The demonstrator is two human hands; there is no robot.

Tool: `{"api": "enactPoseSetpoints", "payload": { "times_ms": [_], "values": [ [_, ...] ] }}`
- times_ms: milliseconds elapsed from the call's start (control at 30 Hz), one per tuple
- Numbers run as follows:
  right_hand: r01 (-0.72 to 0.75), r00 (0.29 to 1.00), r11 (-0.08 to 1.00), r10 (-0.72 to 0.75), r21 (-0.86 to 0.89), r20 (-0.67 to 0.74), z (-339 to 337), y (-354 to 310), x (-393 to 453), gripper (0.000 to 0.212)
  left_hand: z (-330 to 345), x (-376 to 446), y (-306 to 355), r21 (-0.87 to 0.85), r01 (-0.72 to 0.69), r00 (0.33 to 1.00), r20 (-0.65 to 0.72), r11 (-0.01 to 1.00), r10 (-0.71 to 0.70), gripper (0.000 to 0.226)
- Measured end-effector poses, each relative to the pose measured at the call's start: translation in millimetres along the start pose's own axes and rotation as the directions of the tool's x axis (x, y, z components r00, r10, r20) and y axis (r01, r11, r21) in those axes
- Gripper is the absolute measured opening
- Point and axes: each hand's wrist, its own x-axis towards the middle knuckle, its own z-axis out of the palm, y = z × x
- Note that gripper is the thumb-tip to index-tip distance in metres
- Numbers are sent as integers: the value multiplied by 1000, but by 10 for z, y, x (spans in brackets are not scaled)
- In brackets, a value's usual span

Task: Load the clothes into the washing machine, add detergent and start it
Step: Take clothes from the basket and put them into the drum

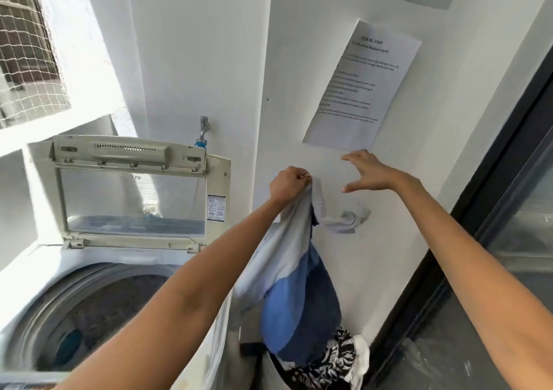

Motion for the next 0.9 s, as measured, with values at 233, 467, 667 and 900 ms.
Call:
{"api": "enactPoseSetpoints", "payload": {
  "times_ms": [233, 467, 667, 900],
  "values": [
    [92, 913, 954, 33, 284, -406, 465, -515, 50, 32, -107, 28, 314, -221, -118, 993, -45, 968, 111, 22],
    [406, 805, 670, 60, 621, -590, -49, -785, 96, 11, -282, -258, -233, -655, 84, 990, -32, 751, -139, 62],
    [517, 811, 378, 71, 768, -580, -432, -589, -77, 14, -145, -398, -883, -233, 292, 815, 569, 928, -114, 57],
    [87, 899, 987, -19, 136, -439, -356, 212, -292, 17, -337, -202, -782, -271, 233, 949, 273, 934, -158, 18]
  ]
}}
